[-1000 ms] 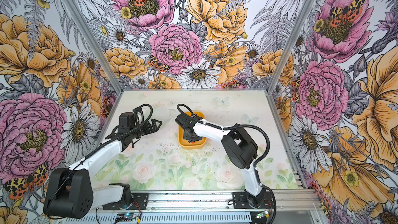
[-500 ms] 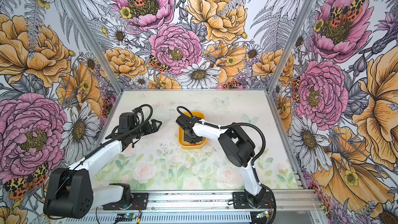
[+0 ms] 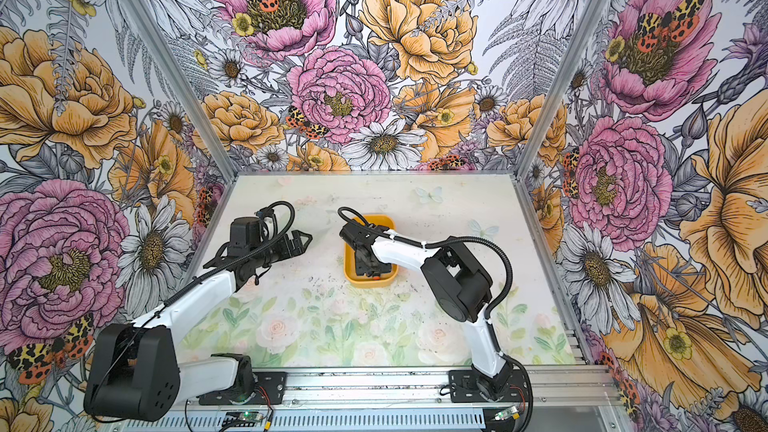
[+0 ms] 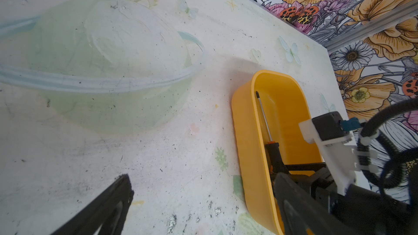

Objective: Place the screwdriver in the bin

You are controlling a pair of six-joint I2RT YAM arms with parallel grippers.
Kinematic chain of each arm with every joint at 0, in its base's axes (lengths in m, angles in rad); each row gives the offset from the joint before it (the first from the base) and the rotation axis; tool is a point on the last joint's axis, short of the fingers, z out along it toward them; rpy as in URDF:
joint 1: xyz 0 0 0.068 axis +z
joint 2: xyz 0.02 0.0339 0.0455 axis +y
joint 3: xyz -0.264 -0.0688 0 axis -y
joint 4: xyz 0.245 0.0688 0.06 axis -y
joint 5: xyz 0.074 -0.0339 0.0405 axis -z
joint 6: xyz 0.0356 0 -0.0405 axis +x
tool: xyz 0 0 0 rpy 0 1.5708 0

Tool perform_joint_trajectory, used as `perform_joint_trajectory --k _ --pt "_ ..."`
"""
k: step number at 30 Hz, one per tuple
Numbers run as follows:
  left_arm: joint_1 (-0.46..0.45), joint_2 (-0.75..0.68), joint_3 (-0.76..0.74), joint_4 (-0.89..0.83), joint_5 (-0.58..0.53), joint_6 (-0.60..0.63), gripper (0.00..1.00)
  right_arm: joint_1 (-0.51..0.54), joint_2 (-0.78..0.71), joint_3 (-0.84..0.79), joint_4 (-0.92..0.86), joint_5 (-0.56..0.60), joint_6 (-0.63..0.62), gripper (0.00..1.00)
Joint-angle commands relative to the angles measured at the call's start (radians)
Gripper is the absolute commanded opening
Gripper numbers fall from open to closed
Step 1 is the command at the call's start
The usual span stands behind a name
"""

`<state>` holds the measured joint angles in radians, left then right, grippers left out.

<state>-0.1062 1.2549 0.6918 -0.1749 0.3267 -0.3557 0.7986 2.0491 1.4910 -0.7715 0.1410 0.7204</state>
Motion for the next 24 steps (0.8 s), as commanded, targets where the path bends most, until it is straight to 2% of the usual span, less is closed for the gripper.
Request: perform_joint_trajectory --k 1,4,12,15,17,19,24 --pt "0.006 0.014 0.023 -0.011 -0.030 0.030 0.99 -0.028 -0.089 0.032 -0.014 0.020 -0.091 0.67" --pt "0.006 0.020 0.038 -0.022 -0.034 0.047 0.99 -0.018 -0.146 0.028 -0.021 0.088 -0.179 0.72" --pt "0.012 0.020 0.104 -0.064 -0.077 0.106 0.99 -0.022 -0.369 -0.064 -0.027 0.365 -0.437 0.72" --pt "0.014 0.005 0.115 -0.058 -0.104 0.130 0.99 -0.061 -0.449 -0.124 -0.015 0.417 -0.531 0.72" --pt "0.018 -0.004 0.119 -0.046 -0.114 0.151 0.99 -0.120 -0.501 -0.177 0.017 0.401 -0.566 0.72" --pt "0.023 -0.009 0.118 -0.024 -0.130 0.173 0.99 -0.206 -0.560 -0.247 0.084 0.331 -0.584 0.71" --pt "0.041 -0.042 0.065 0.128 -0.195 0.232 0.99 -0.418 -0.712 -0.474 0.355 0.202 -0.638 0.71"
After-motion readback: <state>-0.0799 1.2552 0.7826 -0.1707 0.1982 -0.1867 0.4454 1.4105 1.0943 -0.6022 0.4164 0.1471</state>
